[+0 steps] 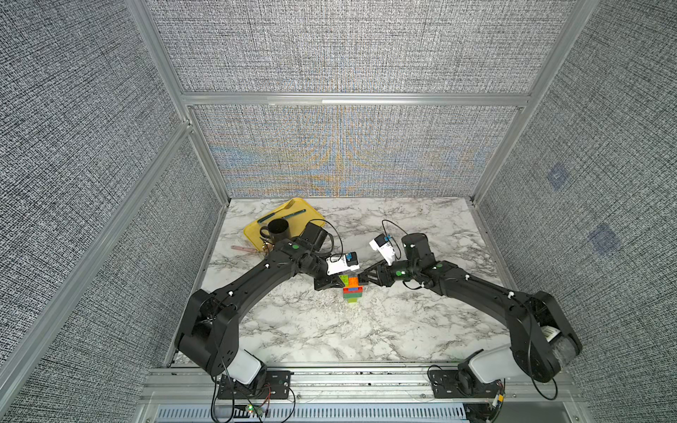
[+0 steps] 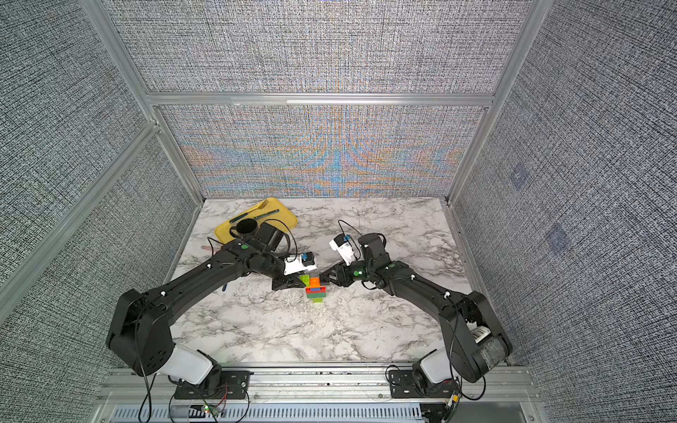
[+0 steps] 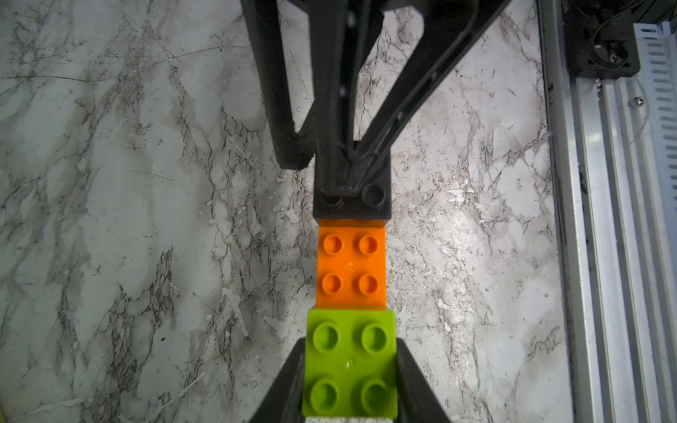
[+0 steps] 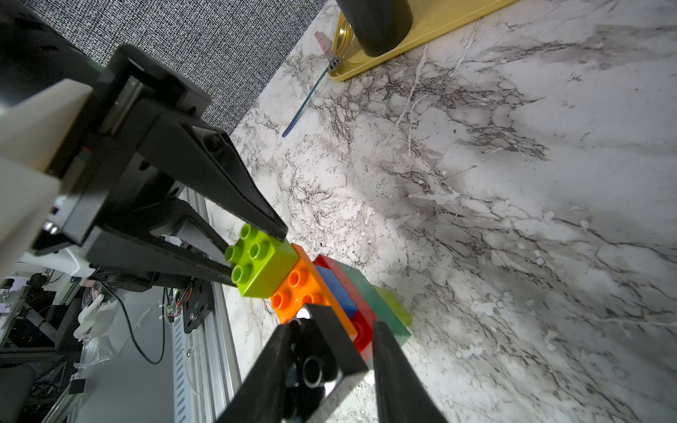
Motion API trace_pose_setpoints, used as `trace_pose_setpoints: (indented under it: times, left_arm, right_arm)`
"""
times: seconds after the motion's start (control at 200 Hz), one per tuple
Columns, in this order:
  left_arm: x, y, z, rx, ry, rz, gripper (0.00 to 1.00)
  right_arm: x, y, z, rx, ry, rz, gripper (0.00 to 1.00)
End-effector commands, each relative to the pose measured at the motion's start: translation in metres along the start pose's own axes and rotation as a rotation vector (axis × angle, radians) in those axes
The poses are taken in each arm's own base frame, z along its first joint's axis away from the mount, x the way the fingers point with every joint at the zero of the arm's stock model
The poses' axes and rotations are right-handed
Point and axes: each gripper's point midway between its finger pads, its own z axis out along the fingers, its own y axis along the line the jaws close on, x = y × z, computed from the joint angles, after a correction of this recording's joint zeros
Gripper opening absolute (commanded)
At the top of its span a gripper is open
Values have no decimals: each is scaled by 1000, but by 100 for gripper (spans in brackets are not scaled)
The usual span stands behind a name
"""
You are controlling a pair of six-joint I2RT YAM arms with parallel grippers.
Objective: Assemble a carrot with lego
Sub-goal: Assemble the lego brick with the lego brick.
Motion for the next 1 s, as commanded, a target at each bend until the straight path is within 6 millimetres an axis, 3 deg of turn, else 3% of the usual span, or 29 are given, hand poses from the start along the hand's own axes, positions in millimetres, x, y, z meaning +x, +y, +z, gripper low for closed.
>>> trace_pose_setpoints:
  times: [0.0, 0.536, 0.996]
  left_arm:
    - [15, -4, -1, -2, 64, -52, 15]
    - [30, -6, 13, 7, 153, -86, 8]
    - [0, -4, 1, 2, 43, -91, 32]
  right_arm:
    - [30, -19, 0, 98, 96, 65, 38]
    - [32, -19, 1, 98, 97, 65, 38]
    - [12, -7, 2, 41, 53, 58, 48]
